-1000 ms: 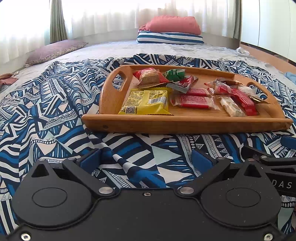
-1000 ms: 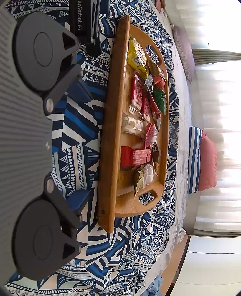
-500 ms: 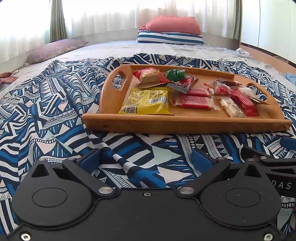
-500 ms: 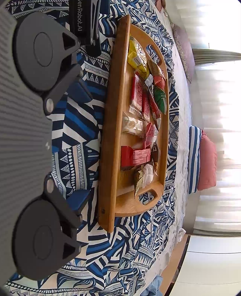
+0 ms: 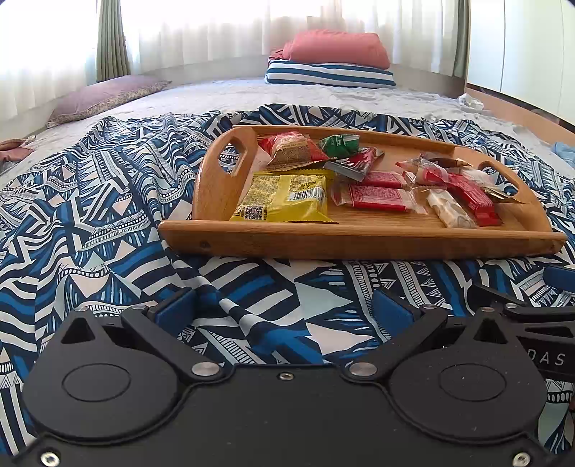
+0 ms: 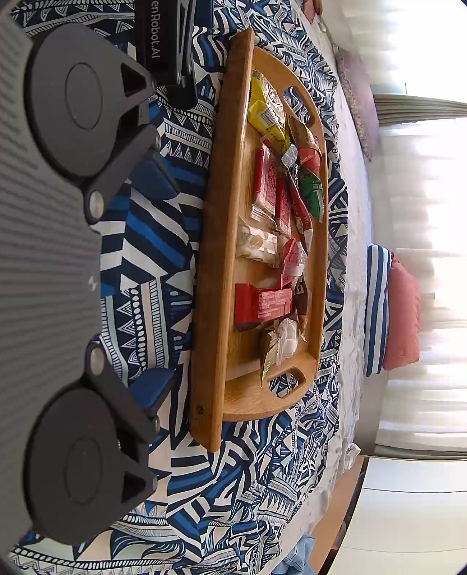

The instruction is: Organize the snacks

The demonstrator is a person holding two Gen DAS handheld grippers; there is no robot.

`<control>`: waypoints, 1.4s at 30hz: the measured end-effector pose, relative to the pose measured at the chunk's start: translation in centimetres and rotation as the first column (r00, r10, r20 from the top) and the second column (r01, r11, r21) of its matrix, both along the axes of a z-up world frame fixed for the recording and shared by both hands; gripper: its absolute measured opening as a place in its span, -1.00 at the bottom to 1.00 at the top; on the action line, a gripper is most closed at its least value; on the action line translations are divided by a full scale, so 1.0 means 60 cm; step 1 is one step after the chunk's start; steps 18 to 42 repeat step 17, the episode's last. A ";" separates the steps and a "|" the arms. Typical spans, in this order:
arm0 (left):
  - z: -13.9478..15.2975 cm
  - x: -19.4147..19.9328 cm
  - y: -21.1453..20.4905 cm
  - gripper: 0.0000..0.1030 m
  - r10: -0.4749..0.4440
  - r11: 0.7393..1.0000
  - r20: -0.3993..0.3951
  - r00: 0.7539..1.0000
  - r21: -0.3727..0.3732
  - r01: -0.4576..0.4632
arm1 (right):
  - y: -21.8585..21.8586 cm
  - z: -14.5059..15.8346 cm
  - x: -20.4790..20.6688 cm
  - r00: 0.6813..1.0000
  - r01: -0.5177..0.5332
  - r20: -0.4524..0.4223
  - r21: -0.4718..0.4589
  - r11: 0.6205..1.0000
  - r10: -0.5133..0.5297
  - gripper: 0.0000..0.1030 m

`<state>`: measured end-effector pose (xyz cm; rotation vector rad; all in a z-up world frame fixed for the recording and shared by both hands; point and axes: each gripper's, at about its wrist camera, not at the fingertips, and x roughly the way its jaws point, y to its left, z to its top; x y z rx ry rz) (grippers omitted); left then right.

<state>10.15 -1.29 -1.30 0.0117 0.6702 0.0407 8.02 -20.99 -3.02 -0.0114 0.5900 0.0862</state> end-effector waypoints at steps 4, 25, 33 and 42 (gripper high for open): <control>0.000 0.000 0.000 1.00 0.000 1.000 0.000 1.000 0.000 0.000 | 0.000 0.000 0.000 1.000 0.000 0.000 0.000 1.000 0.000 1.00; 0.002 -0.002 -0.001 1.00 -0.002 1.000 0.006 1.000 0.000 0.002 | 0.000 0.000 0.001 1.000 0.000 -0.001 -0.001 1.000 0.000 1.00; 0.002 -0.002 -0.001 1.00 -0.002 1.000 0.006 1.000 0.000 0.002 | 0.000 0.000 0.001 1.000 0.000 -0.001 -0.001 1.000 0.000 1.00; 0.002 -0.002 -0.001 1.00 -0.002 1.000 0.006 1.000 0.000 0.002 | 0.000 0.000 0.001 1.000 0.000 -0.001 -0.001 1.000 0.000 1.00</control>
